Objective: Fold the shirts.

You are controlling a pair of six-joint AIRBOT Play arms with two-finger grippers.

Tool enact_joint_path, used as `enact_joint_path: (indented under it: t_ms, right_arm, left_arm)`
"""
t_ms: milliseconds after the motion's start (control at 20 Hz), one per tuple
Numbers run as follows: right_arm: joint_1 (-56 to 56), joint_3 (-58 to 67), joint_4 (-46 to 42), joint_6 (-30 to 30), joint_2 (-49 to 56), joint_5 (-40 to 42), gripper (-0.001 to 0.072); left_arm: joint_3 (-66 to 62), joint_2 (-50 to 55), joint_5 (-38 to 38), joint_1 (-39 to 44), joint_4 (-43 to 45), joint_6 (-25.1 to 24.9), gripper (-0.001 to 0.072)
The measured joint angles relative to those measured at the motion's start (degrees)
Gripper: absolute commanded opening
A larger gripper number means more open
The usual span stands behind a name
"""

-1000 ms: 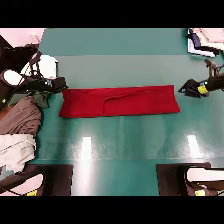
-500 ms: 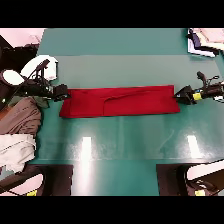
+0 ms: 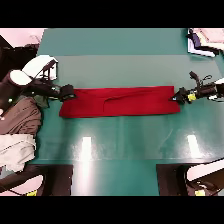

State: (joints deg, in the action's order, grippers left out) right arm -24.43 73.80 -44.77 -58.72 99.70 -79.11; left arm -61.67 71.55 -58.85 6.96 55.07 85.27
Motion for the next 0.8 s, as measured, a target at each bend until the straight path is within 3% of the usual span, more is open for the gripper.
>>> enact_joint_path:
  t_ms: [200, 450, 800]
  right_arm:
    - [1.7, 1.0, 4.6, 0.2, -5.8, -1.5, 0.0011]
    - [8.3, 10.8, 9.6, -4.5, -11.0, -5.7, 0.0011]
    - [22.0, 26.8, 11.4, -10.4, -12.7, -6.7, 0.0011]
  left_arm:
    - [-8.6, 8.7, 3.1, 8.0, -0.3, 0.2, 0.0025]
    - [-23.8, 24.0, 2.8, 16.5, -0.4, 0.2, 0.0025]
    - [-31.2, 36.0, 2.7, 19.8, -0.3, 2.3, 0.0025]
